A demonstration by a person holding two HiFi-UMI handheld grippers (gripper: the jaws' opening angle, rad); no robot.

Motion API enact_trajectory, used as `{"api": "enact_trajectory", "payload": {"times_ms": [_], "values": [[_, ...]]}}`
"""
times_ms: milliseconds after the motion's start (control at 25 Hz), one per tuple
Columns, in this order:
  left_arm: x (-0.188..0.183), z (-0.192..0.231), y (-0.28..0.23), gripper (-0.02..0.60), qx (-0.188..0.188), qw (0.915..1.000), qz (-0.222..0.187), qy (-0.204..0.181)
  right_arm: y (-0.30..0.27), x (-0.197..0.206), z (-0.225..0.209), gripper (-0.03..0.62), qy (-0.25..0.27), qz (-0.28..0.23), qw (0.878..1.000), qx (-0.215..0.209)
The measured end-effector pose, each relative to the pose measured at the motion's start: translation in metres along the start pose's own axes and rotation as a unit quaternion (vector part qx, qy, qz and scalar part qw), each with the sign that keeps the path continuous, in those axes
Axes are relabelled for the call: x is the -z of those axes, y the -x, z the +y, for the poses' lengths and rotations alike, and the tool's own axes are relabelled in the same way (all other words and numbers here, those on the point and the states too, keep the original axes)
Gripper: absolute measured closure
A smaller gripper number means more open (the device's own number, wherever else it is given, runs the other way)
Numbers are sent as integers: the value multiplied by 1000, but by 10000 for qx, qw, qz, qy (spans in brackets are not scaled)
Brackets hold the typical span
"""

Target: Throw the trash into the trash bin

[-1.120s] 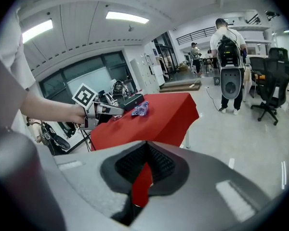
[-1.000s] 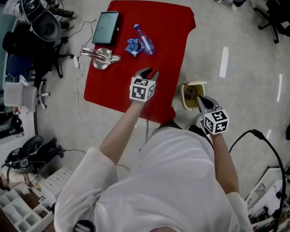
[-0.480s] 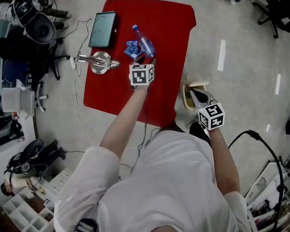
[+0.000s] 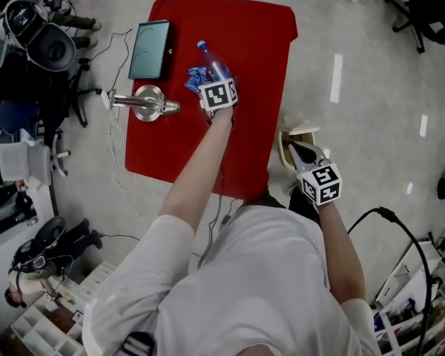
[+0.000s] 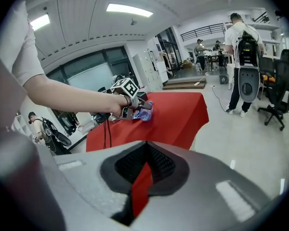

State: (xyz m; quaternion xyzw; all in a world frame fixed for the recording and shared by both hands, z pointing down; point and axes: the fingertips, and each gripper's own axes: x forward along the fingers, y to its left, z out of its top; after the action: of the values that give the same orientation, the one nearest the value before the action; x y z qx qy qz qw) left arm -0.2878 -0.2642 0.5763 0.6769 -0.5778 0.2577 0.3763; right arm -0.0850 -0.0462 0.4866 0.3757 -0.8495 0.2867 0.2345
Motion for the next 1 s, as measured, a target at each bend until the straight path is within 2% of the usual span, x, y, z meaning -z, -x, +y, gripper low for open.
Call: {"api": "enact_trajectory", "payload": {"times_ms": [160, 280, 400, 520, 560, 640, 720, 1000], "values": [[1, 8, -25, 193, -228, 9996, 145, -26, 2, 5, -7, 592, -90, 17, 9999, 66], [36, -3, -34, 183, -41, 9946, 993, 289, 5, 8, -9, 592, -127, 39, 9999, 93], [39, -3, -43, 210, 1, 9947, 1028, 8, 8, 12, -12, 592, -155, 54, 9998, 119], [50, -8, -39, 227, 160, 9919, 1250, -130, 11, 13, -13, 592, -186, 31, 9997, 154], [45, -9, -37, 231, 184, 9931, 1133, -225, 13, 13, -14, 592, -191, 18, 9997, 167], [29, -10, -30, 235, 164, 9964, 645, -516, 17, 14, -16, 592, -203, -13, 9996, 191], [22, -15, -20, 235, 184, 9960, 324, -808, 21, 14, -17, 592, -211, -47, 9995, 210], [33, -38, 20, 236, 369, 9907, -123, -1302, 32, 22, -9, 592, -169, -122, 9995, 218]]}}
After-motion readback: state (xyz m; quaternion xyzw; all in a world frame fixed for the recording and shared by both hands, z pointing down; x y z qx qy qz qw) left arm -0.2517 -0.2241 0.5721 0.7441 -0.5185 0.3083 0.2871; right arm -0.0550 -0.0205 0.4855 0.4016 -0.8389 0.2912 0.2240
